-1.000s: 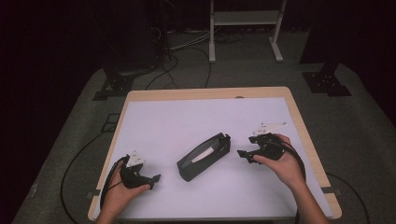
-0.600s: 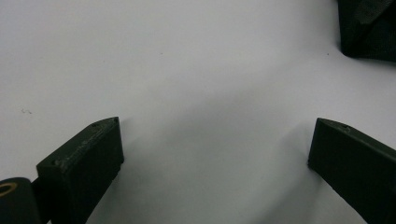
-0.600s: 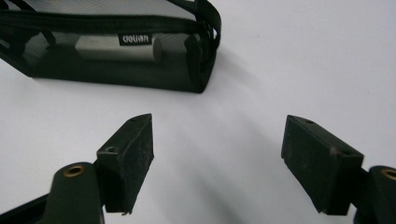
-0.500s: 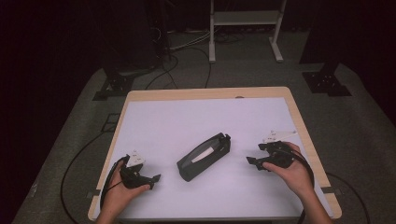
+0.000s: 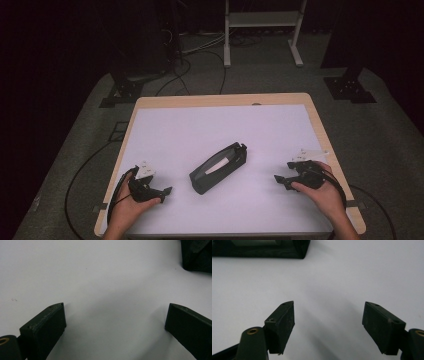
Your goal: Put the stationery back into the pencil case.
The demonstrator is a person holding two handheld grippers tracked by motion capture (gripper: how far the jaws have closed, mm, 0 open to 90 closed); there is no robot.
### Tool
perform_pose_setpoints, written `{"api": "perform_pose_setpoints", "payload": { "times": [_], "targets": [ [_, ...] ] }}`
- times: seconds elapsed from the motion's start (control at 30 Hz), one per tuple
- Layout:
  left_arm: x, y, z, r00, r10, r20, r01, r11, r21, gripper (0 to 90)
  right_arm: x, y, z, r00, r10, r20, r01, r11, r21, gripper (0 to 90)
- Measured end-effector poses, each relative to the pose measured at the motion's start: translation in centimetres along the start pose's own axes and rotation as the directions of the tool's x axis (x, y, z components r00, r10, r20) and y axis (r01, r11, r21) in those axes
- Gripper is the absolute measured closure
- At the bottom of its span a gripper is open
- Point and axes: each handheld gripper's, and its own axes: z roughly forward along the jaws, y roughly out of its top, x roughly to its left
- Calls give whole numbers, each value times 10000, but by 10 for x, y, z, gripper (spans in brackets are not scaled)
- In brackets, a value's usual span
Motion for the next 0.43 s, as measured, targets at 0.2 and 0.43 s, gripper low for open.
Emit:
{"api": "perform_pose_setpoints", "payload": {
  "times": [0.2, 0.43],
  "targets": [
    [0, 0, 0, 10000, -2, 0, 2, 10000, 0, 24, -3, -12, 1, 9999, 26, 127, -28, 9999, 171, 250],
    [0, 0, 0, 10000, 1, -1, -1, 10000, 3, 24, -4, -18, 4, 9998, 26, 216, -34, 9994, 351, 241]
  ]
}}
